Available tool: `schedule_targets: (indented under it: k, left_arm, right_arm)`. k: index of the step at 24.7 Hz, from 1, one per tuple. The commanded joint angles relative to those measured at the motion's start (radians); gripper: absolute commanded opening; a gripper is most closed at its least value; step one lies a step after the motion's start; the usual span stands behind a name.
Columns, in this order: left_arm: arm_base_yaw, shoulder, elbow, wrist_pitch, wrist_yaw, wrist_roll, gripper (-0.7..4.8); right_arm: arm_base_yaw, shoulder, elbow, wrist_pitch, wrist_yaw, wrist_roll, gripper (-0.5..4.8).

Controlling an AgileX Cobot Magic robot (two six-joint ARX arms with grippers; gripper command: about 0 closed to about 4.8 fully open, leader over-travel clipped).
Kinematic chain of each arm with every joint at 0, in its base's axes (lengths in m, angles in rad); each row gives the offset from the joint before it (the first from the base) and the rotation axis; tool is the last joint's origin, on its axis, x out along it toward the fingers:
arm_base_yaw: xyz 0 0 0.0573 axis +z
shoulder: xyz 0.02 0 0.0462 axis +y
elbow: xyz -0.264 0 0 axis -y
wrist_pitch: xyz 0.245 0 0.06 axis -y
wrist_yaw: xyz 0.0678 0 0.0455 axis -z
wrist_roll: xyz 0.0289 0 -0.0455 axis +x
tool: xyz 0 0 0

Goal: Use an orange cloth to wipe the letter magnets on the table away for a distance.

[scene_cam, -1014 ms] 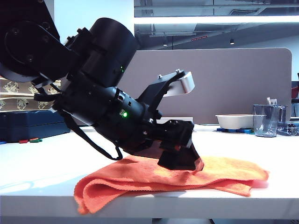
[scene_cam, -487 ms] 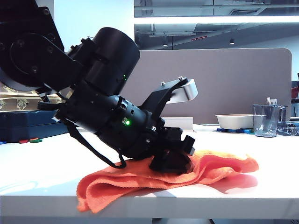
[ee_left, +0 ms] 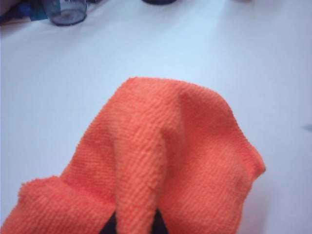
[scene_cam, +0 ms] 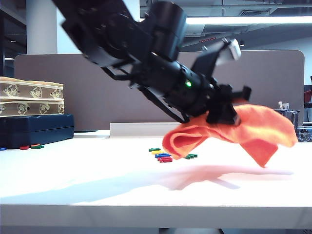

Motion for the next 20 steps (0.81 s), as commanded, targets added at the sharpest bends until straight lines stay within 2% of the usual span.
schedule_targets:
  k: [1,6,9,16,20]
  left_arm:
    - [0.006,0.067,0.105,-0.027,-0.057,0.047,0.16]
    - [0.032,0.155,0.193,-0.026,-0.130,0.047,0.16]
    - [0.056,0.182,0.199,-0.027,-0.140,0.047,0.16]
    - [0.133,0.216,0.199,-0.071,-0.240,0.051,0.16]
    - [0.183,0.216,0.199,-0.078,-0.249,0.051,0.16]
  right_arm:
    - [0.000,-0.004,-0.008,0.013,0.001,0.001,-0.05]
    - [0.000,-0.004,-0.008,0.013,0.001,0.001,-0.05]
    - [0.000,-0.004,-0.008,0.013,0.001,0.001,-0.05]
    - [0.000,-0.004,-0.008,0.013,0.001,0.001,-0.05]
    - [0.000,-0.004,-0.008,0.013,0.001,0.001,-0.05]
